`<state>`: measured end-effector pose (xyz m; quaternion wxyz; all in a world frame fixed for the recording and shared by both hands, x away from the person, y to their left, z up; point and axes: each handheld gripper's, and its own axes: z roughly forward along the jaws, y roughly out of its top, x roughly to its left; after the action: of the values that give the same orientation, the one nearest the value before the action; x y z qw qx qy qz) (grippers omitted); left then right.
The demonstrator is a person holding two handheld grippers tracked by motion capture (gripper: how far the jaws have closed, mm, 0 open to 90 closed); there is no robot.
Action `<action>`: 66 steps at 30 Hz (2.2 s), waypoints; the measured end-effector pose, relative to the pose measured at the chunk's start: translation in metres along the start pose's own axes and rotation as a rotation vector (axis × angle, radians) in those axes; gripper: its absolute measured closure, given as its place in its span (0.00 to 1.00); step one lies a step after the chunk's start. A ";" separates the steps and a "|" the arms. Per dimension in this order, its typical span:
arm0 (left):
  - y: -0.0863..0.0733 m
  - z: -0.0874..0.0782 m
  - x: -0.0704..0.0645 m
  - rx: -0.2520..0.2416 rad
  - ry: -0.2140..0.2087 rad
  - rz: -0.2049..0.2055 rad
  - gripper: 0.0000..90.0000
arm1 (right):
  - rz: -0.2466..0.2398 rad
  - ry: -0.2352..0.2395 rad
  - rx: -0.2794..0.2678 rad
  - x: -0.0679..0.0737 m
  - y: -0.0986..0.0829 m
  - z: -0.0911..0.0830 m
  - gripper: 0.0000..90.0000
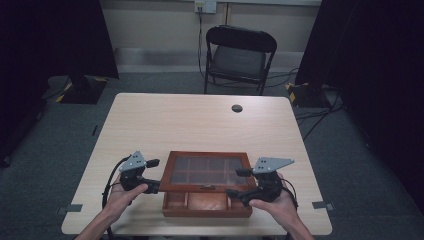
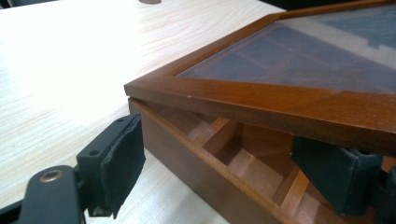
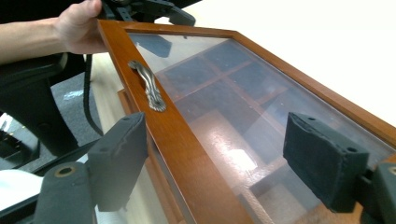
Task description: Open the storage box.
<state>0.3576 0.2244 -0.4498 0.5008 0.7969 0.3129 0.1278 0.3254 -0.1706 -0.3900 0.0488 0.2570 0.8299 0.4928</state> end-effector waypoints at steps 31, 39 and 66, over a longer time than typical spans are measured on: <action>0.025 0.001 0.007 -0.065 -0.015 -0.054 0.17 | 0.017 -0.099 -0.056 -0.024 0.004 -0.014 0.20; 0.036 0.003 0.006 -0.061 -0.017 -0.043 0.18 | 0.042 -0.118 -0.092 -0.034 0.006 -0.015 0.23; 0.048 0.014 0.016 -0.099 -0.044 -0.045 0.34 | 0.070 -0.113 -0.154 -0.052 0.021 -0.011 0.40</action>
<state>0.3943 0.2099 -0.4158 0.5490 0.7666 0.3129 0.1141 0.3744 -0.1958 -0.3756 0.0980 0.3090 0.7759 0.5413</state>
